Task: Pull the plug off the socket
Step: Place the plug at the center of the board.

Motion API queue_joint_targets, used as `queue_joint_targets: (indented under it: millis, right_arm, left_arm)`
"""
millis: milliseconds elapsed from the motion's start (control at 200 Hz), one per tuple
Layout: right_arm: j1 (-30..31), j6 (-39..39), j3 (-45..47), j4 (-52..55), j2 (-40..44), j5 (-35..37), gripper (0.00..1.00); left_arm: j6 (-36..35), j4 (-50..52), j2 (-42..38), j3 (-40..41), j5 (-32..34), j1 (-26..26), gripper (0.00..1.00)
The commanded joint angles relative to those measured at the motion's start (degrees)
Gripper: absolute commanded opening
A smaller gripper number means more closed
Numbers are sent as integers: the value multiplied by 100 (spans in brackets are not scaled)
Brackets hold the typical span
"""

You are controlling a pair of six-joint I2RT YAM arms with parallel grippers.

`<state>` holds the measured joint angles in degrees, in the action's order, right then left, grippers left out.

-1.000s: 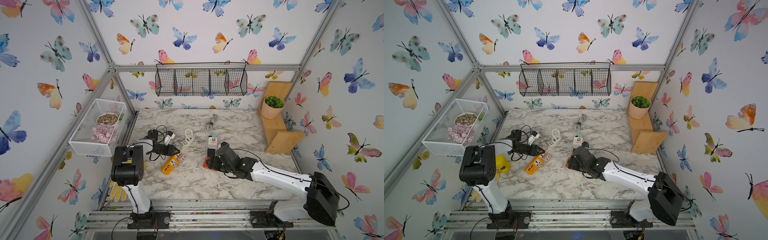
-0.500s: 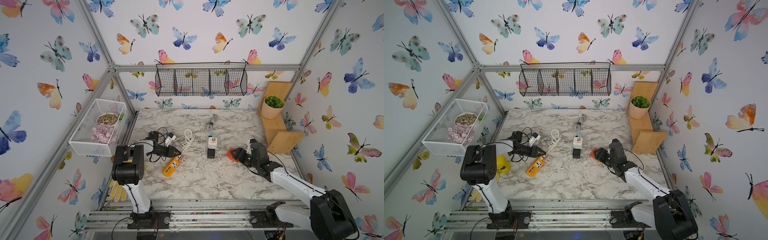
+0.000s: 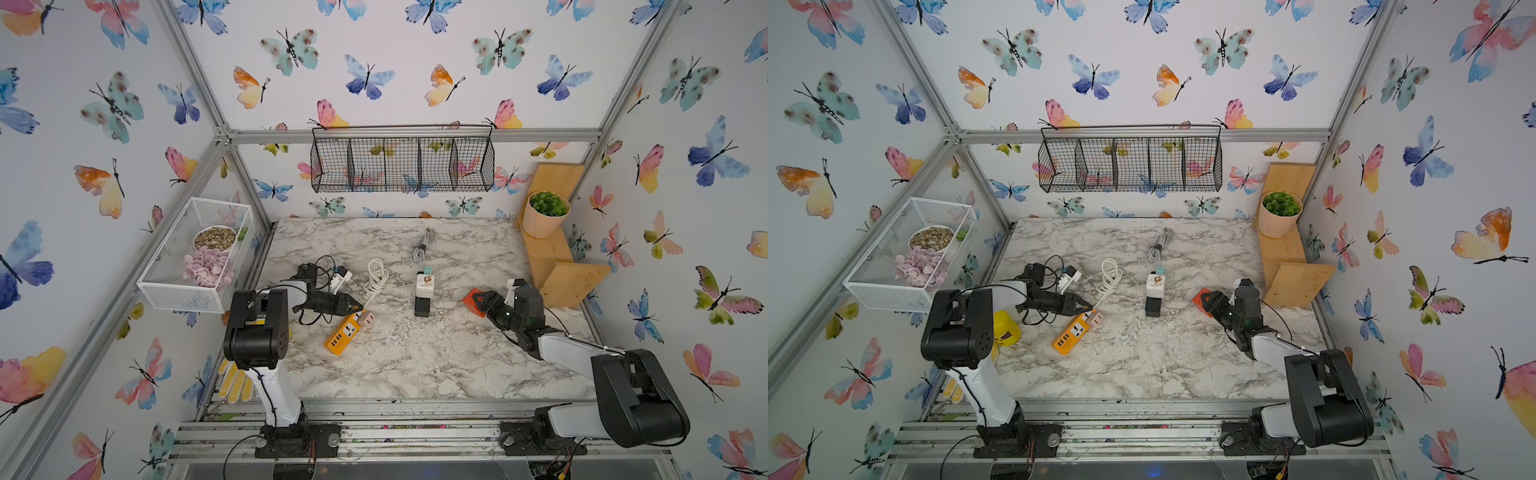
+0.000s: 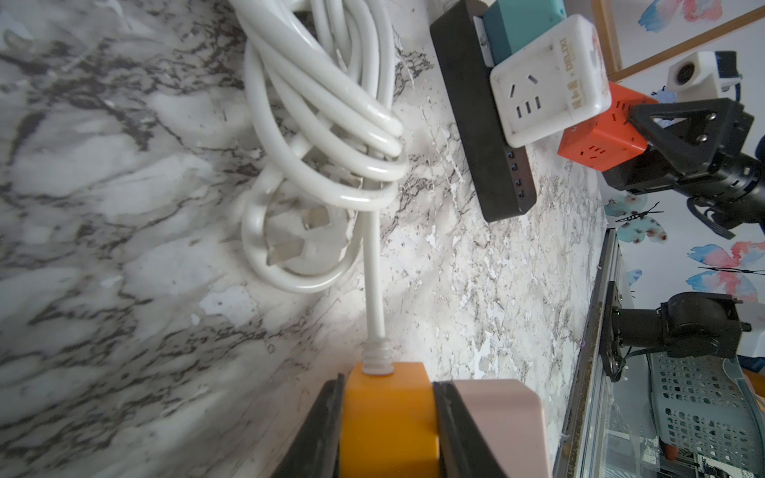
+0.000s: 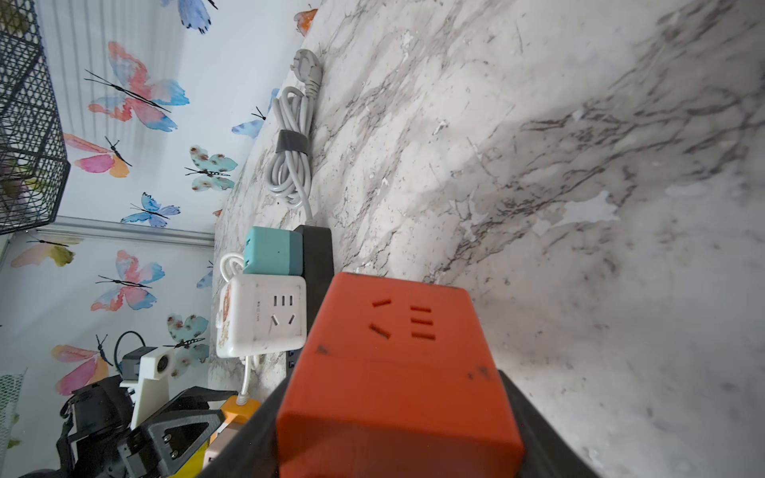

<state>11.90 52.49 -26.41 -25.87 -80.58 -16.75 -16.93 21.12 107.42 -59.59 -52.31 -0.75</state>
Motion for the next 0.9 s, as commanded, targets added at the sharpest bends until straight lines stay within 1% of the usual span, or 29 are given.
queue_joint_targets:
  millis: [0,75,225,360,461,571,756,891]
  right_arm:
    - [-54,69,-27,-658,-104,-119,3]
    - [-61,17,36,-801,-179,-109,5]
    - [-82,-54,86,-737,-415,-135,8]
    - [-83,-71,163,-859,-690,-219,10]
    - [-83,-99,196,-858,-783,-242,13]
    - [-83,-137,257,-739,-728,-192,20]
    - [-83,-315,285,-261,-538,-56,38]
    - [-83,-406,303,77,-293,109,48]
  left_arm:
    - [-127,428,167,211,72,-39,0]
    - [-120,418,136,232,81,-32,0]
    - [-105,384,114,259,96,-34,0]
    - [-58,313,69,291,139,-36,0]
    - [-91,356,95,270,100,-35,0]
    - [-105,375,126,277,79,-39,0]
    - [-101,366,113,279,65,-38,0]
    - [-110,366,104,274,64,-37,0]
